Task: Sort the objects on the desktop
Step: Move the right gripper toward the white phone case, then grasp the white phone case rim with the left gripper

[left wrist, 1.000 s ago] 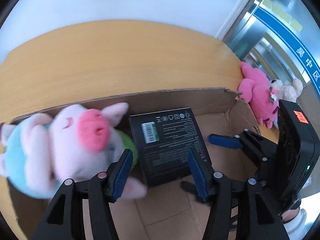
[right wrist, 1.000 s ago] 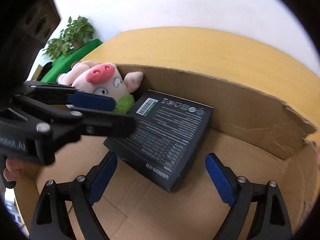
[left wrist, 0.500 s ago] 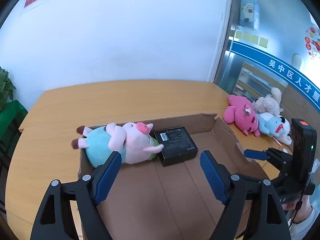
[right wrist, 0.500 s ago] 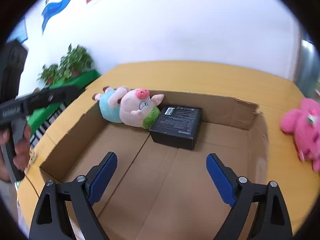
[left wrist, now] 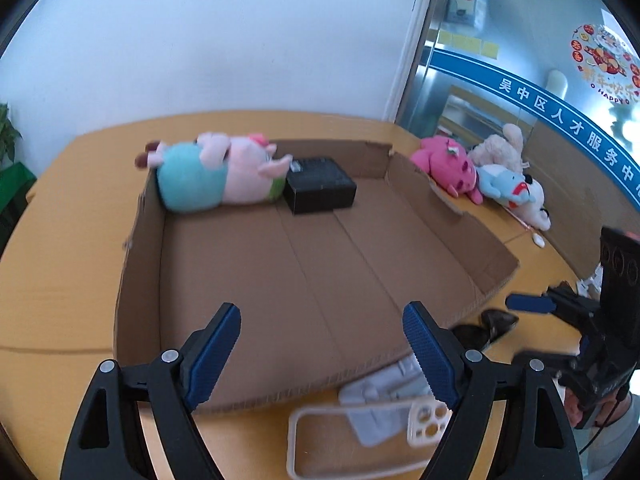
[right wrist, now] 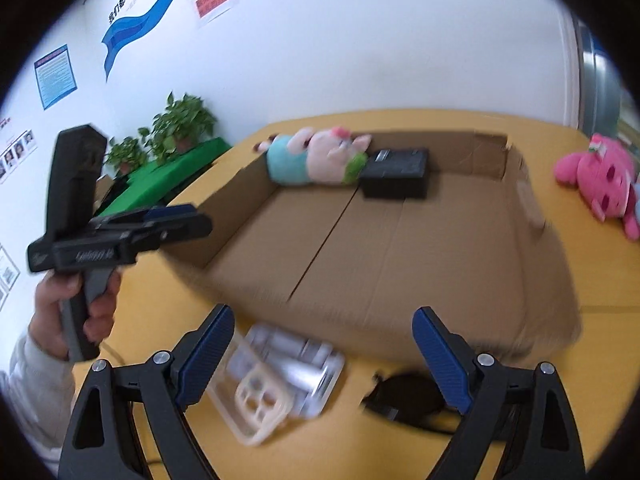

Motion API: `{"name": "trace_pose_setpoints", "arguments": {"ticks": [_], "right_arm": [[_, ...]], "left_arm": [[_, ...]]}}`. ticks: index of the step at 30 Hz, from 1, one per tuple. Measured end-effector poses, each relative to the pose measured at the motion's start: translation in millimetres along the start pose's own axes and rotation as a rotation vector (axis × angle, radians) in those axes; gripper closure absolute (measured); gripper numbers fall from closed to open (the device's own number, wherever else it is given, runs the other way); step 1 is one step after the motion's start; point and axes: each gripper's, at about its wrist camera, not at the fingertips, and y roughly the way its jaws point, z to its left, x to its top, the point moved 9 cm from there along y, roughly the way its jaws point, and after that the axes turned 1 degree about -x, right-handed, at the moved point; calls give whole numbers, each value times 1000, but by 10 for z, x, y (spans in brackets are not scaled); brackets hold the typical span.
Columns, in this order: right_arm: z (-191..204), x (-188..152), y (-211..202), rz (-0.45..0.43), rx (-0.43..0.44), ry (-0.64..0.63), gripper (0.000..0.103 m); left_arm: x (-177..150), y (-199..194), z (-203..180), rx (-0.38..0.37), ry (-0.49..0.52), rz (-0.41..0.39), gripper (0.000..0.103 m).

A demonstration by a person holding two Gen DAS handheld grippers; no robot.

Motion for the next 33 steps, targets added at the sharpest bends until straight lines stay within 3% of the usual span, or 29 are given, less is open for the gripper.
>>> {"name": "trace_pose_setpoints", "arguments": {"ticks": [3, 6, 13, 15, 19, 23, 27, 33], "right_arm": [[84, -363, 87, 84, 39, 13, 11], [112, -585, 199, 131, 92, 71, 14], [234, -664, 454, 182, 75, 52, 48], [237, -698, 503, 197, 76, 58, 62], [259, -745, 553, 195, 101, 81, 67], [282, -737, 532, 193, 97, 59, 73], [239, -713, 477, 189, 88, 46, 83], [206, -688, 389, 164, 87, 41, 86]], "left_arm": [[-246, 6, 80, -13, -34, 38, 20], [-365, -50, 54, -31, -6, 15, 23], [-370, -207, -28, -24, 28, 23, 28], [-421, -246, -27, -31, 25, 32, 28], [-623, -202, -4, -52, -9, 70, 30], [-823, 70, 46, -99, -60, 144, 49], [-964, 340, 182, -97, -140, 214, 68], [-946, 324, 132, -123, -135, 198, 68]]}}
